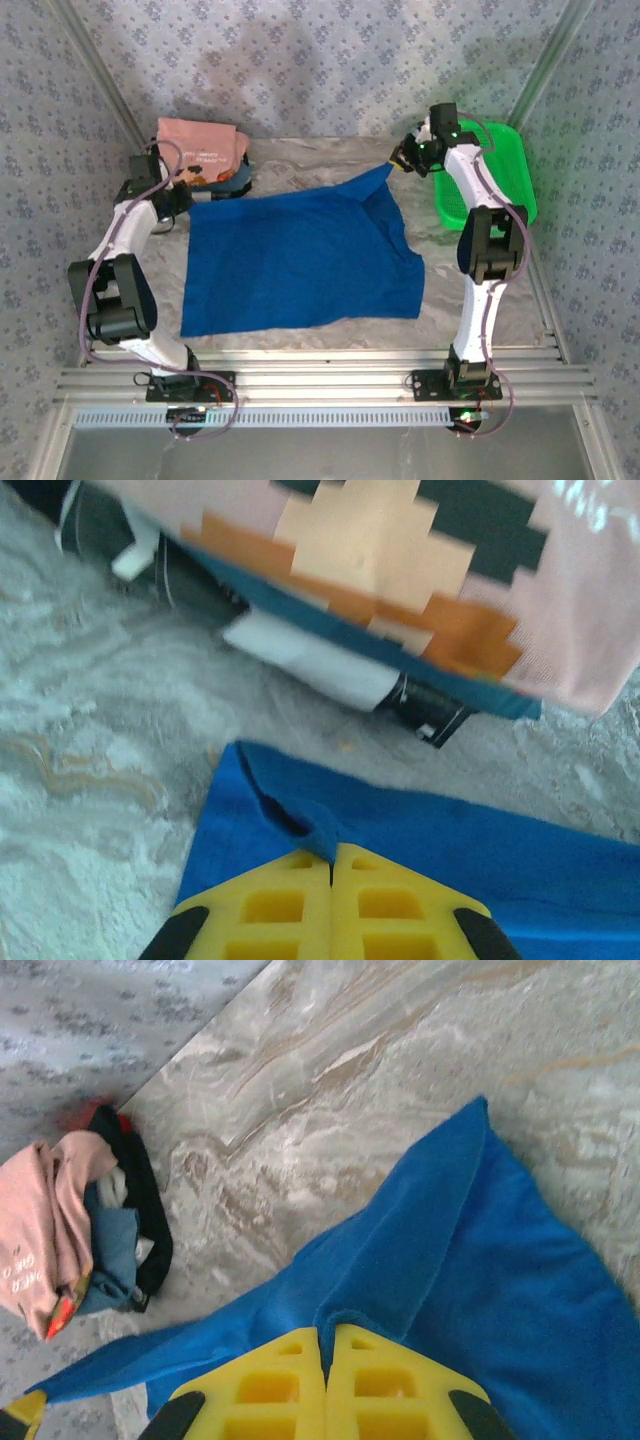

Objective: Fold and stack the t-shirts

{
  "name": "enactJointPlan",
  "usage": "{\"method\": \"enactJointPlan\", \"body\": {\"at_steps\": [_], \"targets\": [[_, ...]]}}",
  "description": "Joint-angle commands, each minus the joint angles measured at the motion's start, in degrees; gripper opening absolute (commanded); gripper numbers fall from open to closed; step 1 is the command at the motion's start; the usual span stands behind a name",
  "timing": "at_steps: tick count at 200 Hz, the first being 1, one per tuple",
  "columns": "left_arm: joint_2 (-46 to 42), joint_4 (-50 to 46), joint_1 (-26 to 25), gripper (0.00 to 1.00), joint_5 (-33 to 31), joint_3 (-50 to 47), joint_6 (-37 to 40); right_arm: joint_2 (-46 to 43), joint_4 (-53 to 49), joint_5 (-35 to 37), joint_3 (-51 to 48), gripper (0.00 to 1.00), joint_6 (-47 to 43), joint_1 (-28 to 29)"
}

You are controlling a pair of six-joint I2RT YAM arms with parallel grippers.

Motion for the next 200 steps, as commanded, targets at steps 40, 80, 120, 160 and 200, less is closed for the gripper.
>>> {"method": "enactJointPlan", "body": {"at_steps": [40, 80, 120, 160, 200], "targets": [[-7.3, -0.4, 0.9, 0.00, 2.7, -8.5, -2.3, -12.4, 5.2, 1.6, -17.5, 0.00, 0.5, 1.1], [-8.3, -1.1, 2.5, 0.00, 1.9, -13.0, -2.8, -16.6, 6.9, 2.6, -25.0, 0.00, 2.0, 0.9], [-10.5, -1.4, 4.4, 0.00, 2.6, -15.7, -2.5, -19.1, 7.1, 3.0, -28.3, 0.00, 2.0, 0.9], [-11.0, 0.4, 4.4, 0.00, 2.7, -19.1, -2.7, -20.8, 7.9, 3.0, -31.7, 0.00, 2.8, 1.0], [-9.8, 0.6, 4.4, 0.00, 1.2, -20.2, -2.0, -22.9, 8.5, 2.2, -35.1, 0.00, 5.2, 1.3]]}}
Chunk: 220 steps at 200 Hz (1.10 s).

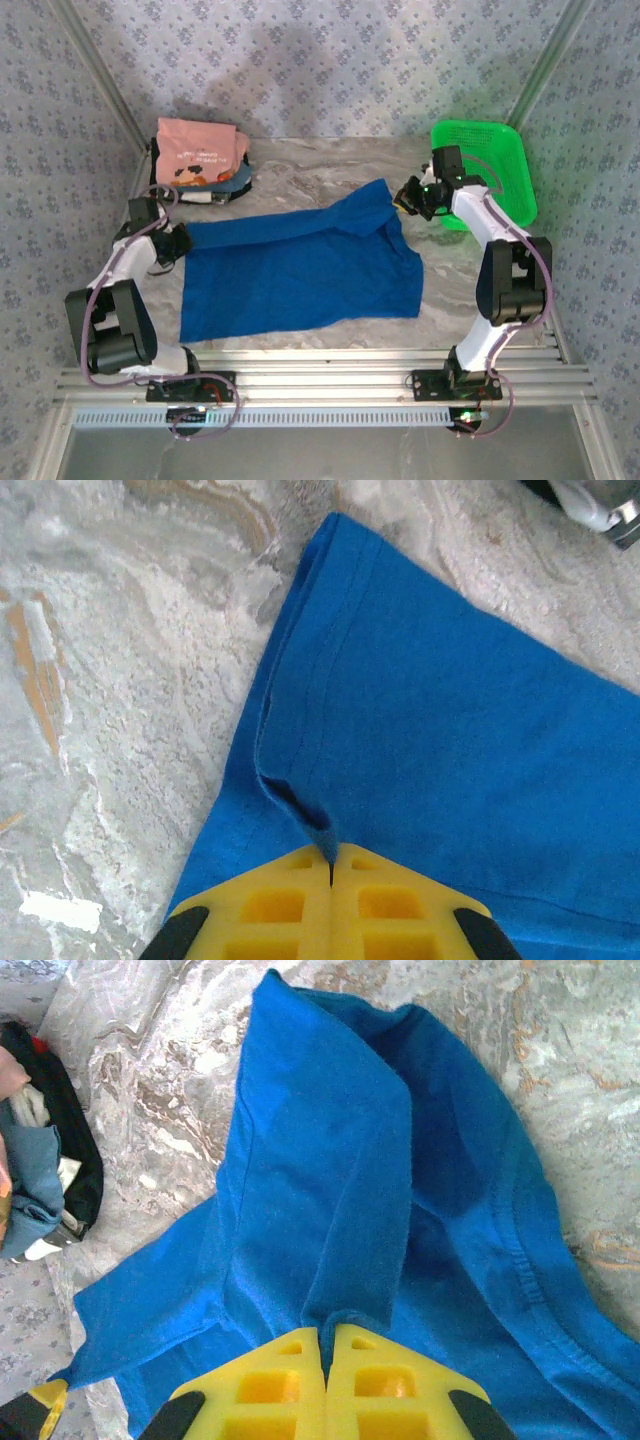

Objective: Fold and stack the t-shirts

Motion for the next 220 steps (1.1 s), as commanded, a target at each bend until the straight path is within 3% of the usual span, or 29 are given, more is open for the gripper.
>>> {"method": "enactJointPlan", "body": {"at_steps": [1, 78, 220], "targets": [[0.1, 0.8, 0.3, 0.00, -0.8, -0.7, 0.5, -2.9, 0.4, -0.2, -2.0, 0.00, 2.7, 0.5], [2.5, 2.5, 0.9, 0.00, -1.9, -2.5, 0.6, -10.5, -0.2, 3.4, -10.6, 0.00, 12.3, 3.6], [4.8, 2.0, 1.1, 0.00, -4.0, -4.2, 0.0, -12.4, -2.2, 7.6, -21.0, 0.00, 13.0, 5.9]]}}
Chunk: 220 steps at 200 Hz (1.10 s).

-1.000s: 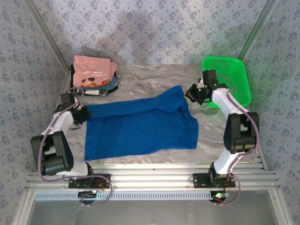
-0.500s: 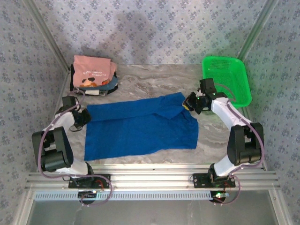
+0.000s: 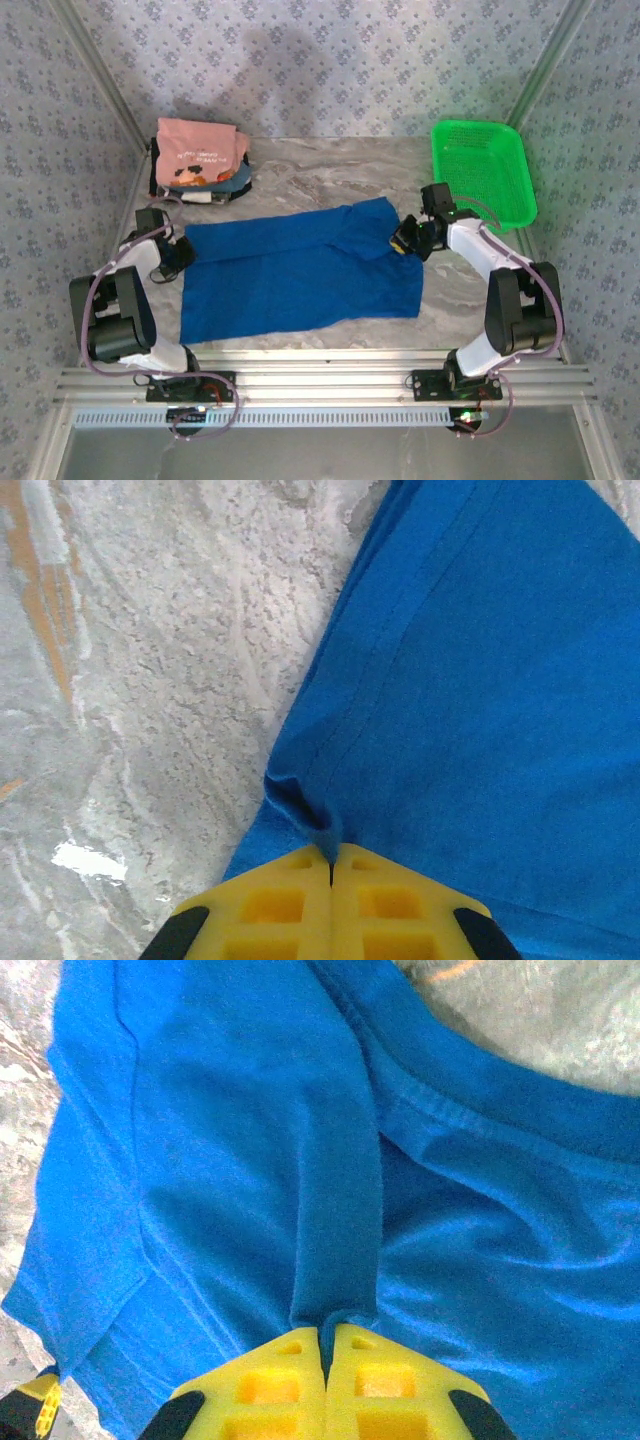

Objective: Fold and stack the t-shirts

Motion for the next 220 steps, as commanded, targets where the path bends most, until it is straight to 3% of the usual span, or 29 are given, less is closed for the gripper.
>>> {"method": "enactJointPlan", "body": {"at_steps": [1, 120, 131, 145, 163, 182, 220], "targets": [[0.6, -0.7, 0.6, 0.00, -1.6, -0.2, 0.0, -1.6, -2.7, 2.5, -1.8, 0.00, 1.1, 1.0], [1.2, -1.2, 1.1, 0.02, -1.7, 0.0, -2.1, 0.5, -1.7, 5.2, -7.3, 0.00, 6.3, 3.6], [0.5, -2.0, 1.6, 0.10, -0.5, 0.5, -2.7, 1.2, -2.0, 4.8, -6.7, 0.12, 6.0, 3.7], [-2.2, -3.6, 1.9, 0.33, 0.3, 1.5, -3.6, 1.0, -3.8, 4.6, -5.1, 0.34, 4.7, 3.7], [-7.0, -7.3, 2.0, 0.53, 0.5, 4.7, -4.2, -0.9, -6.7, 5.5, -0.7, 0.49, 0.8, 3.8], [-9.6, -11.9, 2.0, 0.58, 0.9, 9.9, -4.5, -1.4, -12.0, 5.1, 6.1, 0.59, -4.3, 3.8], [-9.1, -13.3, 1.7, 0.63, 4.4, 17.6, -5.2, 4.6, -16.6, 4.4, 22.4, 0.66, -13.1, 3.2]]}}
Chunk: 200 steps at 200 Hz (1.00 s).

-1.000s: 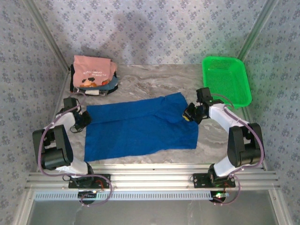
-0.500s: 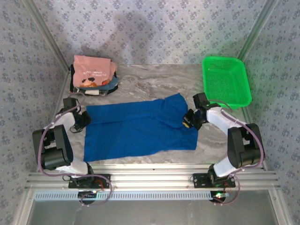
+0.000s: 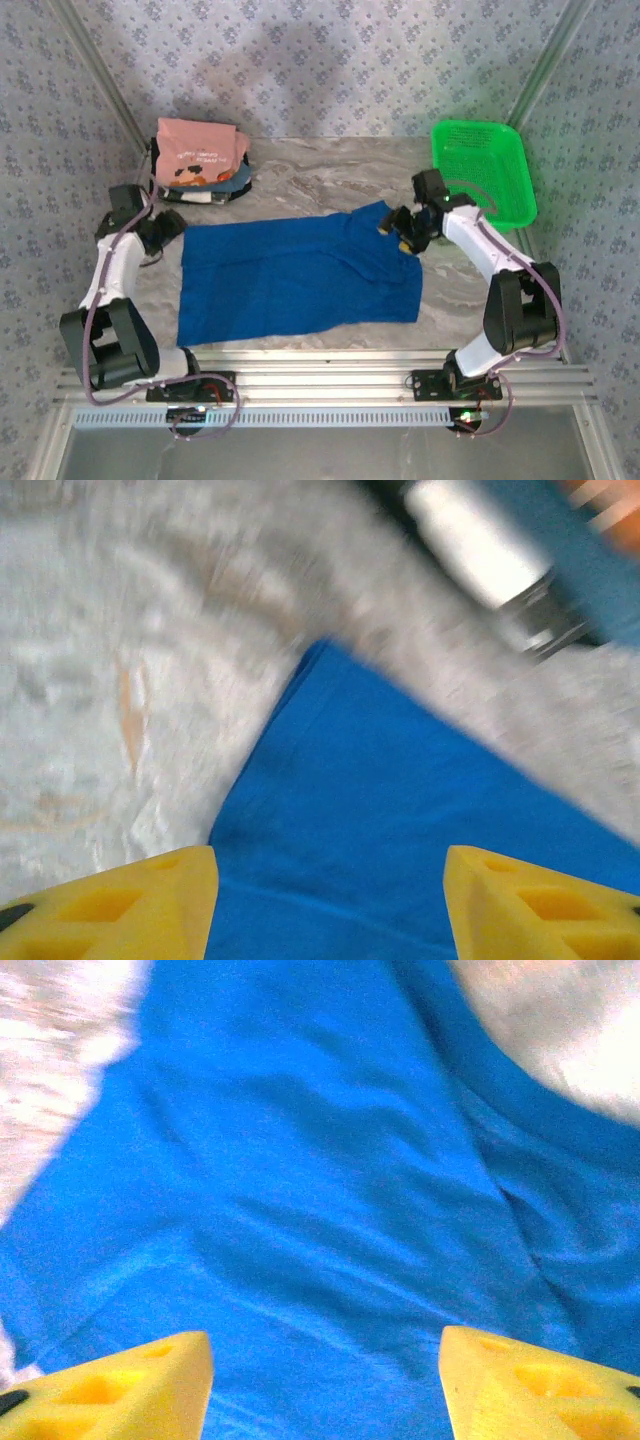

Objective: Fold and stack the t-shirts

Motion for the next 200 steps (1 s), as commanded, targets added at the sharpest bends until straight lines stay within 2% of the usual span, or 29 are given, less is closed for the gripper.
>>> {"method": "enactJointPlan", "body": {"at_steps": [1, 32, 57, 84, 158, 200], "targets": [[0.5, -2.8, -0.1, 0.63, 4.2, 4.1, -0.9, 3.9, -4.8, 0.1, 9.3, 0.66, -8.8, -0.3], [5.2, 1.4, -3.0, 0.63, 7.8, 6.8, -0.2, 18.1, -11.4, 0.7, 25.1, 0.65, -19.9, -1.8], [9.7, 4.2, -6.0, 0.60, 9.9, 8.4, 1.1, 27.8, -12.9, 1.3, 34.1, 0.61, -22.4, -2.8], [16.0, 5.4, -6.9, 0.56, 11.4, 10.5, 1.2, 35.3, -13.9, 1.5, 41.4, 0.58, -23.5, -3.5], [27.3, 8.8, -7.8, 0.47, 10.7, 12.1, 2.5, 44.1, -10.9, 2.2, 46.1, 0.46, -20.4, -3.9], [31.0, 10.7, -7.9, 0.43, 9.2, 11.8, 1.1, 46.6, -9.8, 3.4, 46.0, 0.44, -19.5, -3.7]]}}
